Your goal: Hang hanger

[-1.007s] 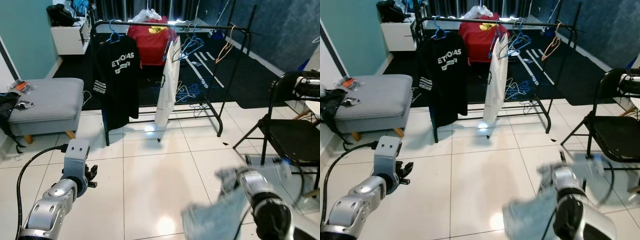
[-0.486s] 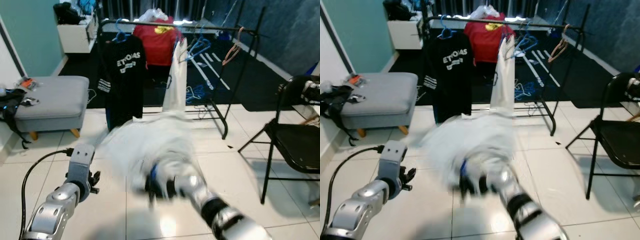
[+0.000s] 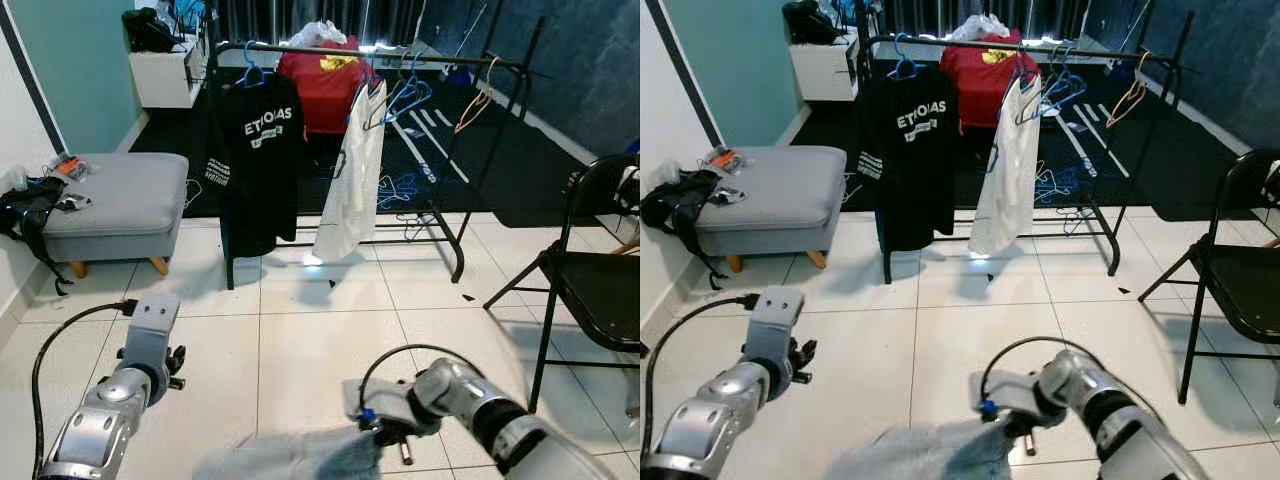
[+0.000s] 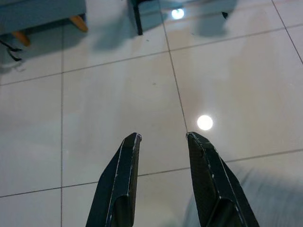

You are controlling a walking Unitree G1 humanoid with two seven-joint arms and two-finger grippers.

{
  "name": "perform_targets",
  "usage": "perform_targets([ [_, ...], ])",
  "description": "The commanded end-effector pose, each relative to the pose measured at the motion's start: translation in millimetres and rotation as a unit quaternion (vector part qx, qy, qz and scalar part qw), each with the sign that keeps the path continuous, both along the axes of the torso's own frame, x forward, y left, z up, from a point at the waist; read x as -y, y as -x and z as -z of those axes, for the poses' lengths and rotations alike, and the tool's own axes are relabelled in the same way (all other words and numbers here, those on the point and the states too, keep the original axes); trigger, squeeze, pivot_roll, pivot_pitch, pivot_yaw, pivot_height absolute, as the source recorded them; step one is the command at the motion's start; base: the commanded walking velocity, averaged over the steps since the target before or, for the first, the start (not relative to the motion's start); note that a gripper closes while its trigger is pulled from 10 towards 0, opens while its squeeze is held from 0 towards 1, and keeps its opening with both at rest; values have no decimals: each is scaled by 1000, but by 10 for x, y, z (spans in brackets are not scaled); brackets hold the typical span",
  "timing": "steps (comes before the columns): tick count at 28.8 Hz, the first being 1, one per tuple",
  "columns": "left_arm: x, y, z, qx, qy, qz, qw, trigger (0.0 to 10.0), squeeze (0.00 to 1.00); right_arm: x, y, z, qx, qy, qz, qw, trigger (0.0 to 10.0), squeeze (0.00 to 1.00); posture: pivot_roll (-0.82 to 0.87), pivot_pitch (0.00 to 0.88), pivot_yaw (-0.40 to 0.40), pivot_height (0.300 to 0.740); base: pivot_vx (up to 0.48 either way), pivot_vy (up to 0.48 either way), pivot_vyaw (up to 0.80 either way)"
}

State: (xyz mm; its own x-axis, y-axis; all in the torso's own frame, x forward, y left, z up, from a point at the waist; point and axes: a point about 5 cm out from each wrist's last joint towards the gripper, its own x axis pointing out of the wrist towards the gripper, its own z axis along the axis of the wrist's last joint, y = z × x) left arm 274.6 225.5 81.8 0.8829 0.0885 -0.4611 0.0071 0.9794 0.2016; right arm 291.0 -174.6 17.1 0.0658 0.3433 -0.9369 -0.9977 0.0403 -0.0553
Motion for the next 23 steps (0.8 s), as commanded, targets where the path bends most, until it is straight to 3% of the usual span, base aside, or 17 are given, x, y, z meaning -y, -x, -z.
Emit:
perform_targets([
  [1,-72,1,-9,2,-11,-10,1000,10000,0,170,-146,-118,56,47,24,997,0,0,39,21,-58,740,0,0,0],
  [3,-60,-1,-16,3,-12,-5,1000,10000,0,318,-360,-329,162,78,46,983,0,0,38,20,-58,740,0,0,0],
  [6,-36,-3,-14,3,-11,-2,1000,10000,0,323,-449,-433,208,74,48,974,0,0,38,20,-58,740,0,0,0],
  [8,12,-18,-9,4,-9,5,1000,10000,0,309,-570,-612,268,71,21,961,0,0,32,18,-53,740,0,0,0],
  [10,28,-27,-6,5,-8,7,1000,10000,0,315,-615,-703,289,72,1,955,0,0,28,18,-53,740,0,0,0],
  [20,31,-20,3,4,-7,6,1000,10000,0,381,-623,-719,291,67,30,954,0,0,31,17,-57,740,0,0,0],
  [21,45,-10,7,1,-7,9,1000,10000,0,70,-457,-580,234,-35,-50,970,0,0,38,15,-50,740,0,0,0],
  [22,50,-8,7,1,-7,10,1000,10000,0,-48,-367,-533,207,-75,-89,972,0,0,38,15,-50,740,0,0,0],
  [23,50,-8,7,1,-7,10,1000,10000,0,-48,-367,-533,207,-75,-89,972,0,0,38,15,-50,740,0,0,0],
])
